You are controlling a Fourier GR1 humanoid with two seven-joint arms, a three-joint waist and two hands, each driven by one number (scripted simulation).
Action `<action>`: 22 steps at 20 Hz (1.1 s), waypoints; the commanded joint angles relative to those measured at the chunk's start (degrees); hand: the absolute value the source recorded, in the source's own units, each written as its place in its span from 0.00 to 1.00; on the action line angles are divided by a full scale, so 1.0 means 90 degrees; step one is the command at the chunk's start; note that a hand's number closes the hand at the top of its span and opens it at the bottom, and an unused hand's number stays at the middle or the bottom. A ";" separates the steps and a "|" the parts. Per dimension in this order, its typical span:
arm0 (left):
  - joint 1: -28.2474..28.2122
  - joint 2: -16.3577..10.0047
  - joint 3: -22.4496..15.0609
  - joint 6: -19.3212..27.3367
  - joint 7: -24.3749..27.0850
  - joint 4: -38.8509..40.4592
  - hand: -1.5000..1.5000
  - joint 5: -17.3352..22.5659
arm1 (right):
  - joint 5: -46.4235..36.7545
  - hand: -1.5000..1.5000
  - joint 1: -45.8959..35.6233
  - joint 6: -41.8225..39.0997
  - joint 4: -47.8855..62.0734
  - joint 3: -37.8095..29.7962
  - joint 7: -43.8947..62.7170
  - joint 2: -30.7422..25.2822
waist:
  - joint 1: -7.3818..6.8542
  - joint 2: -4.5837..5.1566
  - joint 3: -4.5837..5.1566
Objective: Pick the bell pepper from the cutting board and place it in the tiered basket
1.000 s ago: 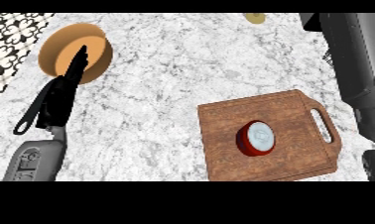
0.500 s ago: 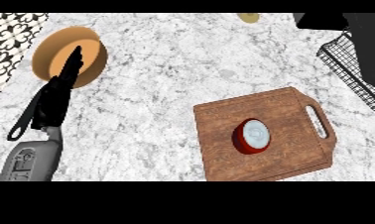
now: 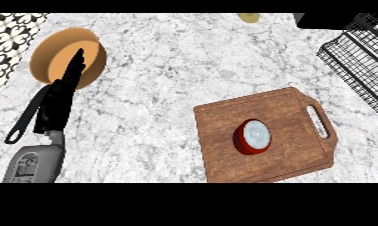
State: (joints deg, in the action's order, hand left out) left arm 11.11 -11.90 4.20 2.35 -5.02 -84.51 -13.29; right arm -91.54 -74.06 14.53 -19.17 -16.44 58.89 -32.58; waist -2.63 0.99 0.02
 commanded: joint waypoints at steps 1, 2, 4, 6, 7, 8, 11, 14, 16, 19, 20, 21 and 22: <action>0.0343 0.0020 0.0107 0.0165 -0.0005 0.0433 0.50 -0.0104 | -0.0202 1.00 -0.0054 -0.0402 0.0278 0.0087 0.0312 -0.0305 | 0.0141 -0.0020 0.0000; -0.0211 -0.0058 0.0018 -0.0138 -0.0137 -0.0381 0.50 0.0104 | -0.0201 1.00 0.0037 -0.0253 0.0390 0.0020 0.0150 -0.0644 | -0.0006 -0.0028 -0.0007; 0.0114 -0.0172 0.0184 -0.0064 0.0076 0.0158 0.50 0.0015 | -0.0171 1.00 0.0088 -0.0172 0.0383 0.0029 0.0182 -0.0415 | 0.0100 -0.0030 -0.0003; -0.0224 0.0033 0.0087 0.0034 0.0348 0.0349 0.50 -0.0042 | 0.0005 1.00 0.0080 -0.0362 0.0293 -0.0056 -0.0080 -0.0403 | 0.0159 -0.0057 -0.0001; -0.0041 -0.0240 0.0243 -0.0261 -0.0356 -0.0326 0.50 0.0213 | 0.0094 1.00 0.0358 -0.0170 0.0412 -0.0132 -0.0497 -0.0607 | 0.0123 -0.0062 -0.0008; 0.0123 -0.0112 0.0244 -0.0054 -0.0162 -0.0012 0.50 0.0103 | 0.0094 1.00 0.0179 -0.0334 0.0455 -0.0120 -0.0435 -0.0528 | 0.0121 -0.0046 -0.0005; 0.0296 -0.0158 0.0327 -0.0045 0.0091 0.0433 0.50 0.0070 | 0.0486 1.00 0.0449 -0.0177 0.0421 -0.0407 -0.0989 -0.0720 | 0.0189 -0.0045 -0.0005; 0.0067 -0.0017 0.0134 -0.0063 -0.0041 0.0096 0.50 0.0030 | 0.0886 1.00 0.0847 0.0384 0.0400 -0.0747 -0.1236 -0.0663 | 0.0169 -0.0040 -0.0010; -0.0454 0.0039 0.0136 -0.0005 0.0321 -0.0092 0.50 0.0017 | 0.1109 1.00 0.0943 0.0137 0.0230 -0.0850 -0.1503 -0.0817 | 0.0207 -0.0088 -0.0005; -0.0105 -0.0016 0.0219 -0.0013 -0.0009 -0.0005 0.50 0.0037 | 0.1523 1.00 0.1173 0.0368 0.0347 -0.1172 -0.1668 -0.0562 | 0.0197 -0.0069 -0.0010; -0.0163 0.0074 0.0085 0.0124 -0.0031 -0.0077 0.50 -0.0136 | 0.1808 1.00 0.1094 0.0472 0.0375 -0.1530 -0.1485 -0.0759 | 0.0169 -0.0049 -0.0017; -0.0221 -0.0125 0.0298 -0.0097 0.0331 0.0158 0.50 0.0090 | 0.2081 1.00 0.1146 0.1001 0.0143 -0.1794 -0.1186 -0.0427 | 0.0242 -0.0072 -0.0013; -0.0065 -0.0078 0.0221 -0.0128 -0.0239 -0.0176 0.50 0.0102 | 0.2073 0.00 0.1283 0.0840 0.0240 -0.1774 -0.1209 -0.0587 | 0.0196 -0.0076 -0.0014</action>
State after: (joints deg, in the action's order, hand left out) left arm 9.80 -12.30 6.00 1.93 -4.78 -84.85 -12.94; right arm -77.62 -64.71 19.17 -16.57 -28.02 47.36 -37.84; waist -0.96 0.41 -0.08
